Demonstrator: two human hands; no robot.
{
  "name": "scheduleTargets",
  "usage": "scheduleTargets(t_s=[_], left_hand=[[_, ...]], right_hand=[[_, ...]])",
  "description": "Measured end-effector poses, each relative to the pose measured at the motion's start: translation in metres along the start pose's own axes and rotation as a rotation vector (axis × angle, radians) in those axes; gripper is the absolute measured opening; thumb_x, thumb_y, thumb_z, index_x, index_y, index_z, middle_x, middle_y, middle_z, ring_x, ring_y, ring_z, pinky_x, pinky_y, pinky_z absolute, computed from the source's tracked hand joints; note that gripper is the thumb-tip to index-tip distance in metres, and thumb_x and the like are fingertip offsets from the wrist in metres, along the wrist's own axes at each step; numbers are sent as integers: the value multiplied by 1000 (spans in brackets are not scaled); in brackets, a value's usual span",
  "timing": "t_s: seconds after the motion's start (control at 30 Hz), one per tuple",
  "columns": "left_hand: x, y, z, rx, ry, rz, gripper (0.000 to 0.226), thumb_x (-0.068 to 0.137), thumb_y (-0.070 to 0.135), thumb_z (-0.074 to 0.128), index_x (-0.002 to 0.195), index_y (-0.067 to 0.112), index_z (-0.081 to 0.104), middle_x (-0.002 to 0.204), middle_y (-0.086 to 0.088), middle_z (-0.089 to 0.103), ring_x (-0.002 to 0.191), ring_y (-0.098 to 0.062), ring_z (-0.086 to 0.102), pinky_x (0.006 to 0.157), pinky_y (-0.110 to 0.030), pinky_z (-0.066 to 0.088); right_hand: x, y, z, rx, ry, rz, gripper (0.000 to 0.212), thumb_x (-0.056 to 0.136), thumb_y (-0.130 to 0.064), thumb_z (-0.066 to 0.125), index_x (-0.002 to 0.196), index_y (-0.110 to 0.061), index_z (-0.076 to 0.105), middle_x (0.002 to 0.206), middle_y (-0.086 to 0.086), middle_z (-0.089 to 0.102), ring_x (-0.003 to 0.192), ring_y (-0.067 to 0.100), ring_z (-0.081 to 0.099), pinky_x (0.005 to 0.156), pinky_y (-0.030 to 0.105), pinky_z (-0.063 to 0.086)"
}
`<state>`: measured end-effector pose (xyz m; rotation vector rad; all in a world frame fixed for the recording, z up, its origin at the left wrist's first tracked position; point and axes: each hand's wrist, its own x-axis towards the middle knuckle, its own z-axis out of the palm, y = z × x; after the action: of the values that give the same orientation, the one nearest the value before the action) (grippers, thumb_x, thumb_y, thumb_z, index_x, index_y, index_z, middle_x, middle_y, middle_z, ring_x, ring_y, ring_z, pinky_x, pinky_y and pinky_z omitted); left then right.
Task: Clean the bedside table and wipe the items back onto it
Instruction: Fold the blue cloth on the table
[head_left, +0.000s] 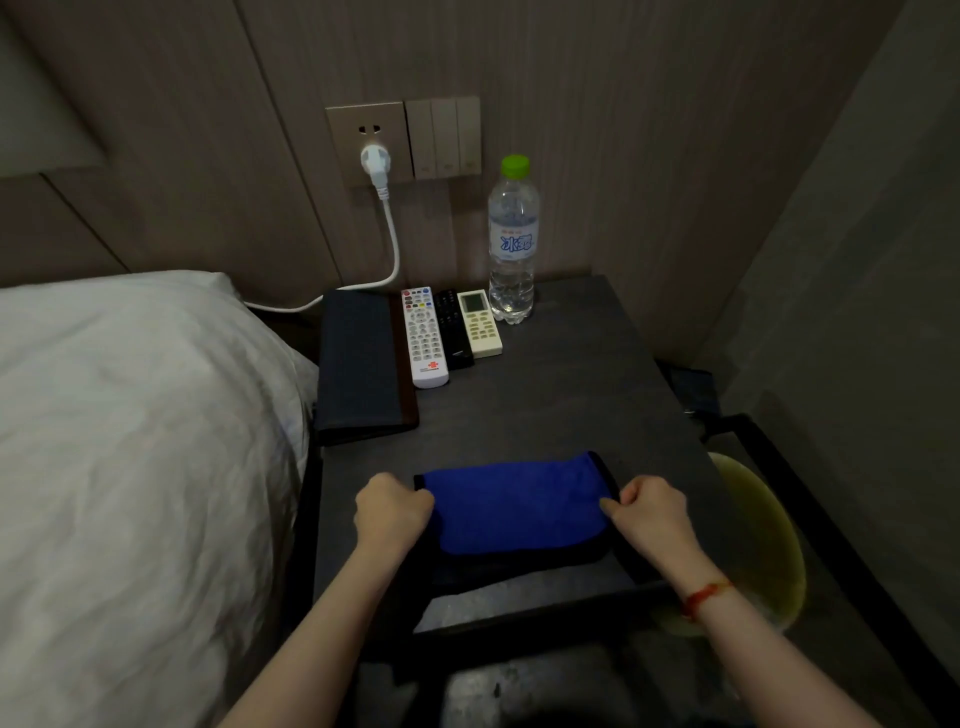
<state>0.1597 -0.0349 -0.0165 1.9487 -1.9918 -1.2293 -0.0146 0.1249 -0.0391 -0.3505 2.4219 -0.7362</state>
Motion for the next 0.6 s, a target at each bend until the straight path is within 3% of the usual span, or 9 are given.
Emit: scheduleTargets(t_s=[0.03,0.13,0.2,0.3,0.4,0.47,0.6], left_hand=[[-1,0,0,11,-16,-11,21,84,5,57,64,5,52,60,-6,49,55,-17,49,52,-23,39],[-2,-1,3,57,-25,-19,22,86,6,57,65,7,48,65,-5,49,67,-22,54,64,-29,45],[-4,0,5,84,-27,-20,22,86,7,56,67,8,47,67,-4,48,70,-22,55,66,-29,46],[-7,-2,9,139,-10,27,33,87,9,58,63,13,36,65,-1,42,57,-11,43,52,-23,38],[-6,-5,14,146,11,35,31,87,4,57,65,13,37,71,-4,49,66,-16,49,61,-27,42],[-2,-7,16,86,-8,-7,24,86,1,56,68,10,43,70,-4,49,74,-21,54,64,-29,45],[7,-8,10,-132,-117,-93,16,85,1,56,70,5,54,70,-7,53,67,-19,53,58,-28,42]], right_hand=[[0,0,1,-39,3,-10,14,82,-18,66,86,-9,56,93,10,59,87,25,58,76,34,49],[1,-9,2,-97,14,-47,40,80,-12,66,116,-2,51,122,16,50,108,29,53,82,31,43],[3,-17,1,-59,-3,-28,45,81,-11,66,121,0,50,124,16,50,111,30,53,87,34,45],[7,-26,5,-5,-51,5,31,83,-17,66,106,2,58,102,10,58,100,29,59,79,34,50],[13,-29,11,-22,-68,40,17,80,-15,67,88,-2,60,98,13,62,86,24,61,68,30,50],[16,-33,12,-18,-96,76,15,79,-11,67,89,-4,58,95,13,59,88,25,61,65,28,47],[20,-33,1,65,-149,79,11,78,-12,66,78,-8,56,79,8,57,72,19,57,57,28,45]])
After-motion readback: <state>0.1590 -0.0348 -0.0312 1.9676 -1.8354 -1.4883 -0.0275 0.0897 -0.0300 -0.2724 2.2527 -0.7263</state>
